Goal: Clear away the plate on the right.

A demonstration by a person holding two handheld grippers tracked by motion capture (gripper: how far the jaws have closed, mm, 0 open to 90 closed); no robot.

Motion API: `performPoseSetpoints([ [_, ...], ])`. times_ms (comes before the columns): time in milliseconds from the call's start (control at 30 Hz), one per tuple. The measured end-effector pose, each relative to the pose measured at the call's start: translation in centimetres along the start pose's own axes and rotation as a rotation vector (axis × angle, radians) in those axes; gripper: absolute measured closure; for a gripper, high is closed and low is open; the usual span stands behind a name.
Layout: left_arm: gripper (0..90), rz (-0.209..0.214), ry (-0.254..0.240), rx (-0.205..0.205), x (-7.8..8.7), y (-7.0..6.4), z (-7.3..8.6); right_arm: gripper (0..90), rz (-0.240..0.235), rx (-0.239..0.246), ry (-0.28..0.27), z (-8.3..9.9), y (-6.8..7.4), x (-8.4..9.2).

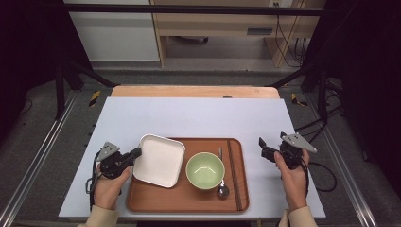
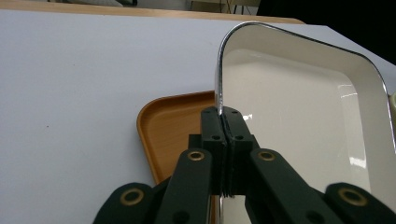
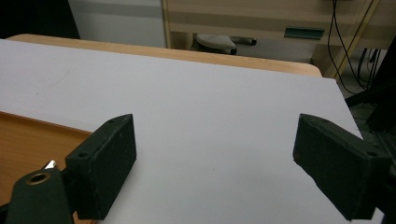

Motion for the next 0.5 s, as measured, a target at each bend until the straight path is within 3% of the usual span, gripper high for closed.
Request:
performPoseSetpoints([
  [200, 88.7, 0.013, 0.034, -0.001, -0.9, 0.2, -0.1, 13.5, -0.007, -0.019, 0.007, 0.1, 0.0, -0.1],
  [500, 88.3, 0.024, 0.074, 0.0, -1.7, 0.4, 0.2, 13.5, -0.008, -0.01, 0.014, 0.2, 0.0, -0.2],
])
Point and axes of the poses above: each handheld gripper's, and its own axes: x roughly backward along the jaws, z roughly out of its underside, y roughly to its left, the point moved 7 cm from there along -x, roughly forward along the jaws
